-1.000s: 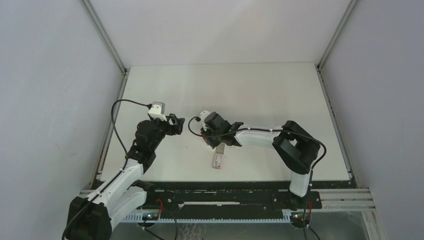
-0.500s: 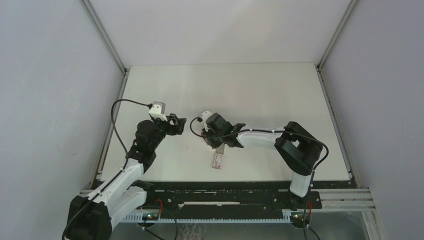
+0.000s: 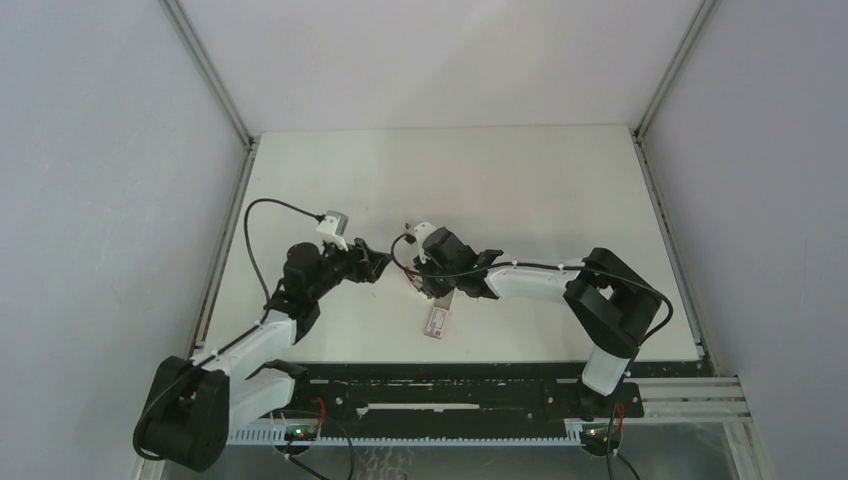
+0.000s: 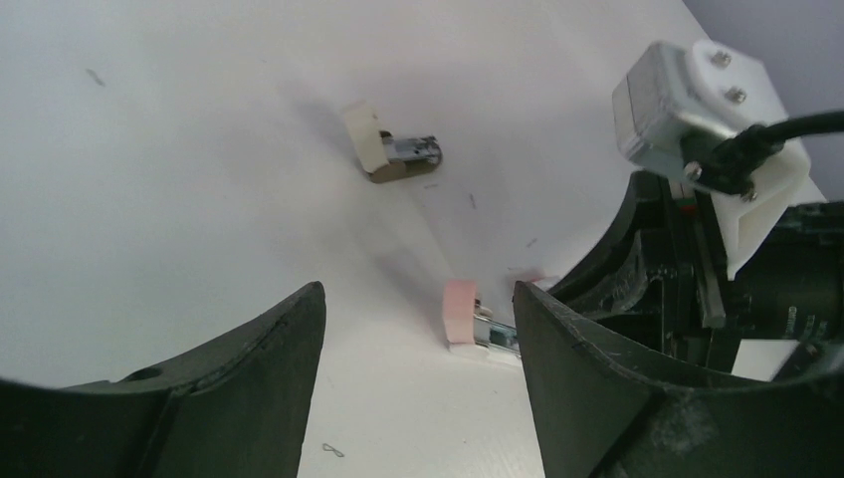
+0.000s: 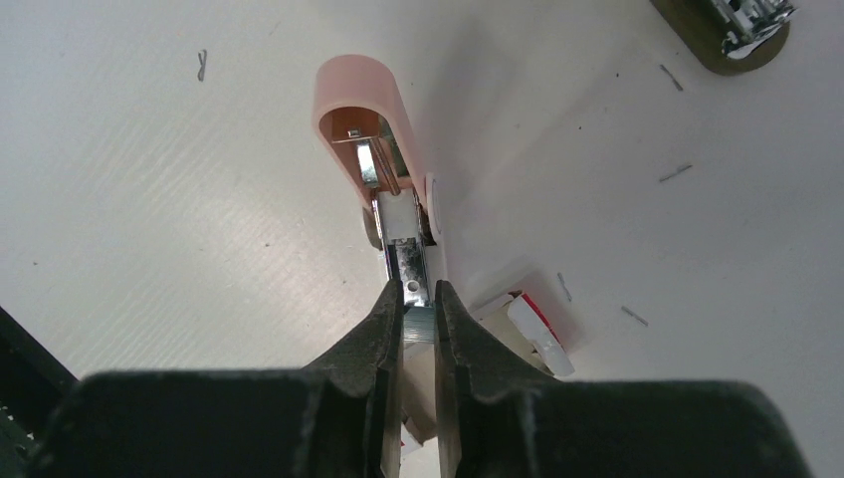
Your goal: Load the staples into the stapler
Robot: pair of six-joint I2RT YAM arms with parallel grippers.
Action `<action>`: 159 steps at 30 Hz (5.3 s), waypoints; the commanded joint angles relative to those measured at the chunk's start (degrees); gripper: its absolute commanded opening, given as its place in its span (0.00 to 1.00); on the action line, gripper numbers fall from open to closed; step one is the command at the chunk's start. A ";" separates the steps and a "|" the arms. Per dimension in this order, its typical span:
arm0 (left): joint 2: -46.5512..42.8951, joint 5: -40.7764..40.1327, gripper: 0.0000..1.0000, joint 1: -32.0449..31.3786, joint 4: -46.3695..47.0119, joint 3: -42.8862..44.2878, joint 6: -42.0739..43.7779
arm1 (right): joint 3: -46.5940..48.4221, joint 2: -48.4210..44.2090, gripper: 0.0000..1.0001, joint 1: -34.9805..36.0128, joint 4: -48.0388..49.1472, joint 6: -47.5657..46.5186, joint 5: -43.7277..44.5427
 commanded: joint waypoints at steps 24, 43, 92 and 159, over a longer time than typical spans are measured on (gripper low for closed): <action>21.44 14.96 0.62 -1.77 12.01 6.04 -3.67 | -4.72 -3.05 0.06 0.00 14.18 -1.98 -2.19; 24.57 14.07 0.40 -3.05 8.06 8.81 -1.56 | -3.35 0.80 0.06 -0.01 14.24 -3.42 -1.31; 23.84 11.11 0.18 -4.76 2.62 10.50 2.67 | -4.29 0.69 0.04 0.09 11.90 -3.19 -1.64; 23.65 12.14 0.14 -4.79 2.72 10.52 3.46 | -2.56 -0.52 0.33 -5.28 8.22 2.73 -10.57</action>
